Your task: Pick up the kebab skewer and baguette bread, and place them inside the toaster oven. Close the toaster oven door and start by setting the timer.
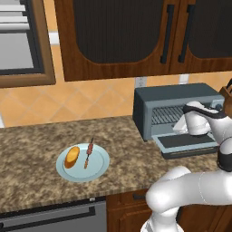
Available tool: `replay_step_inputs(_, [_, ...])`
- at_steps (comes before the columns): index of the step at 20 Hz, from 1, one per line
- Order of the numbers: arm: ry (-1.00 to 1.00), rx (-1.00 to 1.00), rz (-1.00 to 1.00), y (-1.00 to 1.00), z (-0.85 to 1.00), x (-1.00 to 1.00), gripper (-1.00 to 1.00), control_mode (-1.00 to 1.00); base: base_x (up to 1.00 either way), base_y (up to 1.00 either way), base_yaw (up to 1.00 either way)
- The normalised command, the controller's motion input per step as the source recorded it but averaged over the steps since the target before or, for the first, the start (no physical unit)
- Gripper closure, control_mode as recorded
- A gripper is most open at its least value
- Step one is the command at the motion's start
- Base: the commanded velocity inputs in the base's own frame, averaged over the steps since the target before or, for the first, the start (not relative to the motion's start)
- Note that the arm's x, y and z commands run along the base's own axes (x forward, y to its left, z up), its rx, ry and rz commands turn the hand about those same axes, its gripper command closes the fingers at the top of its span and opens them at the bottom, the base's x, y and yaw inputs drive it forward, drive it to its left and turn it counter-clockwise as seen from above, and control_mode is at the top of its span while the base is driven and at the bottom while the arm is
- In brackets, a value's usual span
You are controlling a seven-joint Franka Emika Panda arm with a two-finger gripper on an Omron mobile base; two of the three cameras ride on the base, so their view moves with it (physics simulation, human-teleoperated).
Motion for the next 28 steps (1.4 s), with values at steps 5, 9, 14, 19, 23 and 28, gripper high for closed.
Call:
replay_step_inputs(5, [0.0,0.0,0.0,-0.01,-0.14,0.37,-1.0,-1.0,0.0,0.0,0.0])
replay_step_inputs(9, [0.0,0.0,0.0,-0.01,-0.28,0.13,-1.0,-1.0,0.0,0.0,0.0])
replay_step_inputs(14, [0.0,-0.03,0.0,0.0,-0.39,0.0,-1.0,-1.0,0.0,0.0,0.0])
replay_step_inputs(19, [0.0,0.0,0.0,0.0,-0.43,-0.08,-1.0,-1.0,0.0,0.0,0.0])
replay_step_inputs(23, [-0.03,0.0,0.0,0.0,-0.39,0.04,1.0,-1.0,0.0,0.0,0.0])
replay_step_inputs(28, [-0.06,0.08,0.0,0.0,-0.25,0.11,1.0,-1.0,0.0,0.0,0.0])
